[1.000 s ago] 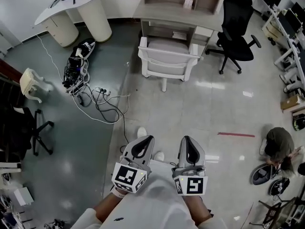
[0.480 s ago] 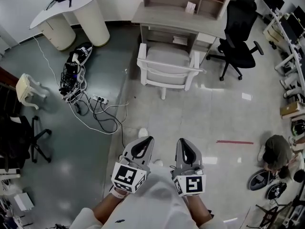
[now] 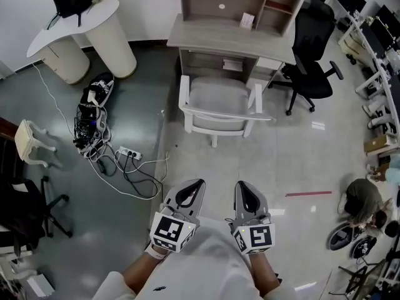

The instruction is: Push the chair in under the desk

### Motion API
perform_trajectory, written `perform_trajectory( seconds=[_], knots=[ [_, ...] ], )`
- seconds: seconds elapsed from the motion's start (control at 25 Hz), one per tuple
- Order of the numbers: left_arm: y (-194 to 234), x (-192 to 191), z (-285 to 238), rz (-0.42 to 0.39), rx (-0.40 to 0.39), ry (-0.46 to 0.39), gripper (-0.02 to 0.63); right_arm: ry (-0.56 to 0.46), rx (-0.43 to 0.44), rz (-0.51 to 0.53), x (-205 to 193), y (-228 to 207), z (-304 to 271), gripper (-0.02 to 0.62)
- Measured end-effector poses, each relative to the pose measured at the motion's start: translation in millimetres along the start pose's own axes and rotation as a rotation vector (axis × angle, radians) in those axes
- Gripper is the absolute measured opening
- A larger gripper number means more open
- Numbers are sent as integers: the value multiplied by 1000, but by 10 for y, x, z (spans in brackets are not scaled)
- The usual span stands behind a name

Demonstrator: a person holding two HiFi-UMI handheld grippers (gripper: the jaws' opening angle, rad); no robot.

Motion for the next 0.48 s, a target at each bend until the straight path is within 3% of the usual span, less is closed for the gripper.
perform_trajectory(
  seconds=[0.48],
  knots=[
    [963,329,-360,-43,-79,3,6,-21,-75,39,213,216,-1073,11]
  ],
)
Point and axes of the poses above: the fingertips, and each gripper's own axes: z backward along the fingers, y to its left, x out of its top, the point moved 4 cm from there along z, backward along the fingers, and after that the axes turned 4 degrees about -x, right-handed, at the moved point
